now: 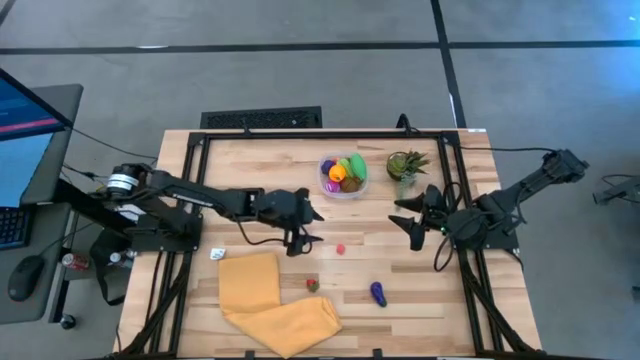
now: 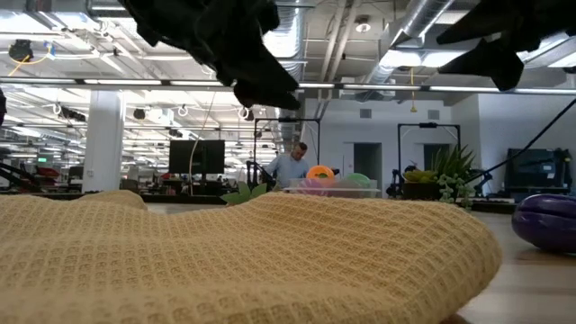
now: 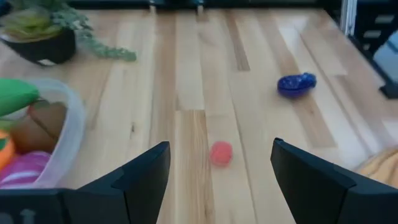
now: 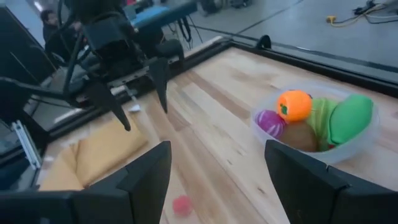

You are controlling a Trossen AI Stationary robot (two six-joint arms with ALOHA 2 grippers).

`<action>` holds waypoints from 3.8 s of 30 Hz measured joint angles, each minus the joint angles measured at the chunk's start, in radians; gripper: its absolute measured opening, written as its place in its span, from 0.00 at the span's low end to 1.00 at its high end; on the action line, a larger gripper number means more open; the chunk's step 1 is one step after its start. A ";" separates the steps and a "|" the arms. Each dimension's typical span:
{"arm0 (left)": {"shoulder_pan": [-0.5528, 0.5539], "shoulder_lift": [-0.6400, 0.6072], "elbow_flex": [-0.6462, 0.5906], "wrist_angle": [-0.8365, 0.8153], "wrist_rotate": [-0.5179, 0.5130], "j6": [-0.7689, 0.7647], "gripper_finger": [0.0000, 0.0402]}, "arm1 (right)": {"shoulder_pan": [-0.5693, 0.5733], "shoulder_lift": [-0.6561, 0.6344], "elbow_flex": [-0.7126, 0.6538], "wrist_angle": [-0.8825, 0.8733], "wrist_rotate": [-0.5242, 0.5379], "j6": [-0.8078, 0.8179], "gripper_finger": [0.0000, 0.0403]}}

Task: Pick and placing Produce into tupperware
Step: Put the peach in the transparent bin

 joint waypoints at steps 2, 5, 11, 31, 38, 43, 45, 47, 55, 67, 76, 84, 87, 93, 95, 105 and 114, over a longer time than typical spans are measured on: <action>0.000 0.031 0.025 -0.043 0.015 0.029 0.66 | 0.002 0.001 -0.003 -0.015 0.000 0.007 0.70; 0.001 0.082 0.061 -0.067 0.036 0.056 0.66 | 0.002 0.001 -0.003 -0.018 0.000 0.007 0.70; 0.005 0.151 0.101 -0.075 0.044 0.063 0.66 | 0.011 -0.008 -0.002 -0.034 -0.004 0.009 0.70; 0.002 0.222 0.126 -0.044 -0.017 0.034 0.66 | 0.204 -0.202 -0.002 -0.213 -0.038 -0.068 0.70; -0.019 0.222 0.126 -0.035 -0.029 0.034 0.66 | 0.264 -0.287 -0.002 -0.250 -0.005 -0.235 0.70; -0.038 0.222 0.126 -0.023 -0.051 0.038 0.66 | 0.277 -0.374 -0.002 -0.325 0.027 -0.254 0.70; -0.042 0.222 0.126 -0.023 -0.060 0.037 0.66 | 0.277 -0.409 -0.002 -0.355 0.027 -0.253 0.70; -0.047 0.222 0.126 -0.021 -0.061 0.033 0.66 | 0.277 -0.444 -0.002 -0.382 0.027 -0.253 0.70; -0.086 0.222 0.126 -0.001 -0.065 0.013 0.61 | 0.275 -0.542 -0.002 -0.410 0.027 -0.253 0.70; -0.098 0.279 0.133 0.033 -0.103 -0.029 0.60 | 0.275 -0.546 -0.002 -0.410 0.027 -0.254 0.70; -0.097 0.449 0.316 0.010 -0.087 0.035 0.60 | 0.275 -0.546 -0.002 -0.410 0.027 -0.253 0.70; -0.082 0.531 0.402 -0.100 -0.063 0.065 0.60 | 0.275 -0.546 -0.001 -0.411 0.027 -0.249 0.70; -0.079 0.531 0.402 -0.112 -0.065 0.064 0.60 | 0.275 -0.546 -0.001 -0.412 0.027 -0.247 0.70; -0.073 0.531 0.402 -0.193 -0.063 0.064 0.60 | 0.275 -0.546 -0.001 -0.415 0.027 -0.246 0.70; -0.072 0.531 0.402 -0.228 -0.064 0.064 0.60 | 0.275 -0.546 -0.001 -0.415 0.027 -0.246 0.70; -0.073 0.531 0.402 -0.225 -0.065 0.049 0.60 | 0.275 -0.546 -0.001 -0.415 0.027 -0.246 0.70; -0.073 0.531 0.402 -0.223 -0.068 0.049 0.60 | 0.275 -0.546 -0.001 -0.415 0.027 -0.246 0.70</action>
